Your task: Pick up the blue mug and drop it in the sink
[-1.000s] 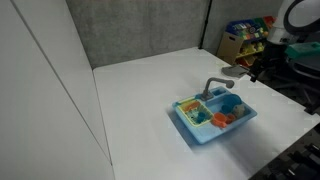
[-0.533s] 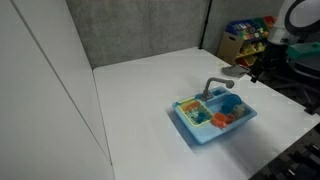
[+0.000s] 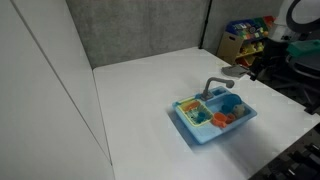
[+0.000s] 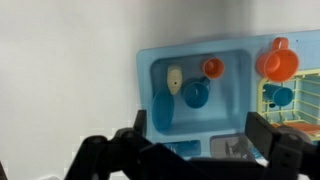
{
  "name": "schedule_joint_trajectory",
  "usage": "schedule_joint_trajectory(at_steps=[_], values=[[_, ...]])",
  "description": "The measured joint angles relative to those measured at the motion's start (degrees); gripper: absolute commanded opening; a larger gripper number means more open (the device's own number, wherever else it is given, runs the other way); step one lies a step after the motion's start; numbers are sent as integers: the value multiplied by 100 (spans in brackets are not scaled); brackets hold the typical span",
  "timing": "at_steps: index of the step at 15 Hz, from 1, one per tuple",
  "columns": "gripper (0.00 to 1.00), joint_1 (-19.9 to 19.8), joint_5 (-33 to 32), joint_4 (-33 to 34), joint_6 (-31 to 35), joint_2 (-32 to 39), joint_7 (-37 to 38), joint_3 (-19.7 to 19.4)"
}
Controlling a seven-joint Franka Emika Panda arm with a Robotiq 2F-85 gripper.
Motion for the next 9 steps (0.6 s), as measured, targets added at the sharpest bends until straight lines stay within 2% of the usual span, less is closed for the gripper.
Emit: schedule_joint_trajectory(at_steps=[9], values=[[100, 0, -39, -458, -49, -908, -110, 155]])
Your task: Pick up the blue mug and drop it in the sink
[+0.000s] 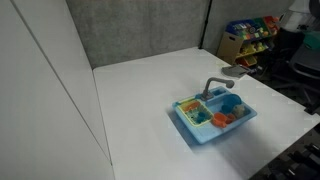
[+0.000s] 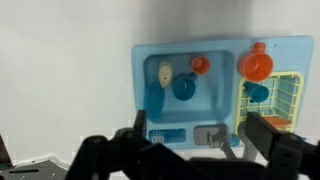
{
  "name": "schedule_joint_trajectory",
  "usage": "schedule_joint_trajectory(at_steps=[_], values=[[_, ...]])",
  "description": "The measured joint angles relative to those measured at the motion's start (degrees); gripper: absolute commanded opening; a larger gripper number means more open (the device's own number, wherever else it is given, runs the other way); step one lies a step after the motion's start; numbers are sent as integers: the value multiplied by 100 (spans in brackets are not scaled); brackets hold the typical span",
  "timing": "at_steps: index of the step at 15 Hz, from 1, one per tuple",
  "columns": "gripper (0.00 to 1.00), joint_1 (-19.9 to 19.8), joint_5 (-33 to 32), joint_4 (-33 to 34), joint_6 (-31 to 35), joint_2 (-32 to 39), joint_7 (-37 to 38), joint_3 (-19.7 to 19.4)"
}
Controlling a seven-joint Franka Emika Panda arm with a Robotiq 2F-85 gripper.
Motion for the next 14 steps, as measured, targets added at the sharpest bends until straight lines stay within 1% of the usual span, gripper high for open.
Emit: schedule_joint_trajectory(at_steps=[3, 9, 14], values=[[100, 0, -8, -235, -215, -447, -37, 41], [100, 0, 1, -388, -1098, -1116, -187, 46], [100, 0, 54, -574, -1376, -1627, -495, 15]])
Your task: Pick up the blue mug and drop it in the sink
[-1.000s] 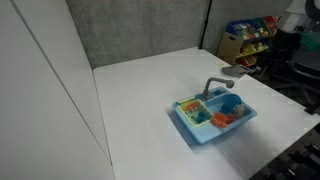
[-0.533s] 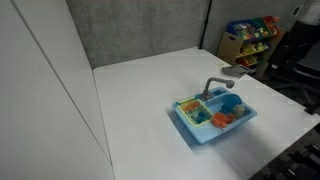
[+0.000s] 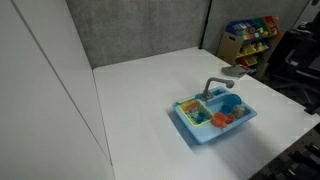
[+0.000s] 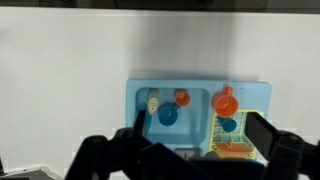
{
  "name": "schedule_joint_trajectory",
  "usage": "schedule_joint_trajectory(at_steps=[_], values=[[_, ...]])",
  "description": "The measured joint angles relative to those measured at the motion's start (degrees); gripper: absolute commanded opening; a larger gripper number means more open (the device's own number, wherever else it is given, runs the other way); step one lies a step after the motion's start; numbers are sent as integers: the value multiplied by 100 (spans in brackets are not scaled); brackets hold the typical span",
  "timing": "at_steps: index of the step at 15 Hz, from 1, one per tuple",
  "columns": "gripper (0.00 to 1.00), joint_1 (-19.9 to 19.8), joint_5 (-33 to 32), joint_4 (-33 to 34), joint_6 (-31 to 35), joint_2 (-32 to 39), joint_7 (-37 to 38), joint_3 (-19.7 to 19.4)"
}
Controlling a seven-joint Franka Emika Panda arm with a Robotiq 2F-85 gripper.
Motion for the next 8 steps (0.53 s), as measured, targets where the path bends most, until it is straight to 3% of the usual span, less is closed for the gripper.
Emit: schedule_joint_trajectory(at_steps=[8], values=[[100, 0, 11, -83, -318, -575, -92, -42]])
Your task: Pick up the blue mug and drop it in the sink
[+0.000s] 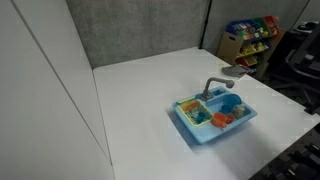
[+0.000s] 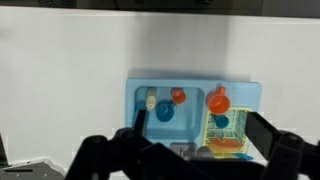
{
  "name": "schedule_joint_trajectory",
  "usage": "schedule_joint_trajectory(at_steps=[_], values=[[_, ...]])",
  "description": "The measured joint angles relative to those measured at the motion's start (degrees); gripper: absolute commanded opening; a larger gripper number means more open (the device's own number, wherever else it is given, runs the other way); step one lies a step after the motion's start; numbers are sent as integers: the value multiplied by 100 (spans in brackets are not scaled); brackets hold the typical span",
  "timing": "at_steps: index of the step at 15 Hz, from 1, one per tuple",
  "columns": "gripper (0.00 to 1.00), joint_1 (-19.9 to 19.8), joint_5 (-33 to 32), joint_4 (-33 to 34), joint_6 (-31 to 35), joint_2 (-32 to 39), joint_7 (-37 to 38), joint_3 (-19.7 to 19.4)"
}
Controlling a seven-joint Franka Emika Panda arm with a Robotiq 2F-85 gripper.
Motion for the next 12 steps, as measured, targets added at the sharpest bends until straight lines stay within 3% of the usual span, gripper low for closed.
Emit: schedule_joint_trajectory(at_steps=[12], values=[[100, 0, 0, -5, 0, -84, 33, 0]])
